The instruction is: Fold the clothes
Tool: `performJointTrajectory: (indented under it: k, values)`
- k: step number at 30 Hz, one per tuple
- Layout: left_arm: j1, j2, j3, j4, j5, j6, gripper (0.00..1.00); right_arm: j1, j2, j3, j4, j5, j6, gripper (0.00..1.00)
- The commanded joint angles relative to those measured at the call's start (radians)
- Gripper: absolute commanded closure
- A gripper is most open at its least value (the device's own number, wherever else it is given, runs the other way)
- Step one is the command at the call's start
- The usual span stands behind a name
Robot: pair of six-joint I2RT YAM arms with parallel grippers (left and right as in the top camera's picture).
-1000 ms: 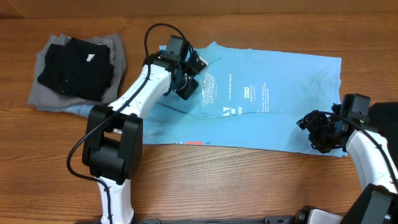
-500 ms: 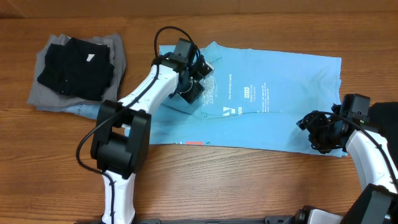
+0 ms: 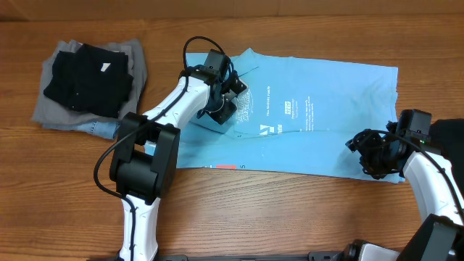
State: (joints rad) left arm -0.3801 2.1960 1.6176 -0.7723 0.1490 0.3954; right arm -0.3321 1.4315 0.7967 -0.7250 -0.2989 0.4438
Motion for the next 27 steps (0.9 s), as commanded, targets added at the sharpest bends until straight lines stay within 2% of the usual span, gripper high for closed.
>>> performJointTrajectory:
  k: [1, 8, 17, 22, 23, 25, 27]
  values:
    - [-0.007, 0.001, 0.067, -0.04, 0.017, -0.008, 0.96, 0.004, -0.016, 0.022, 0.005, 0.009, -0.006, 0.32]
    - [-0.009, 0.001, 0.17, -0.099, 0.032, -0.015, 0.96, 0.004, -0.016, 0.022, 0.005, 0.009, -0.006, 0.31]
    - [-0.021, 0.002, 0.171, -0.056, 0.043, -0.015, 0.96, 0.004, -0.016, 0.022, 0.005, 0.009, -0.006, 0.32]
    - [-0.022, 0.002, 0.171, -0.027, 0.043, -0.014, 0.92, 0.004, -0.016, 0.022, 0.005, 0.009, -0.006, 0.31]
    - [-0.022, 0.003, 0.171, -0.027, 0.042, -0.014, 0.88, 0.004, -0.016, 0.022, 0.005, 0.009, -0.006, 0.32]
    - [-0.022, 0.003, 0.171, -0.026, 0.037, -0.014, 0.71, 0.004, -0.016, 0.022, 0.005, 0.009, -0.006, 0.32]
    - [-0.022, 0.003, 0.172, -0.024, 0.003, -0.02, 0.46, 0.004, -0.016, 0.022, 0.005, 0.009, -0.006, 0.32]
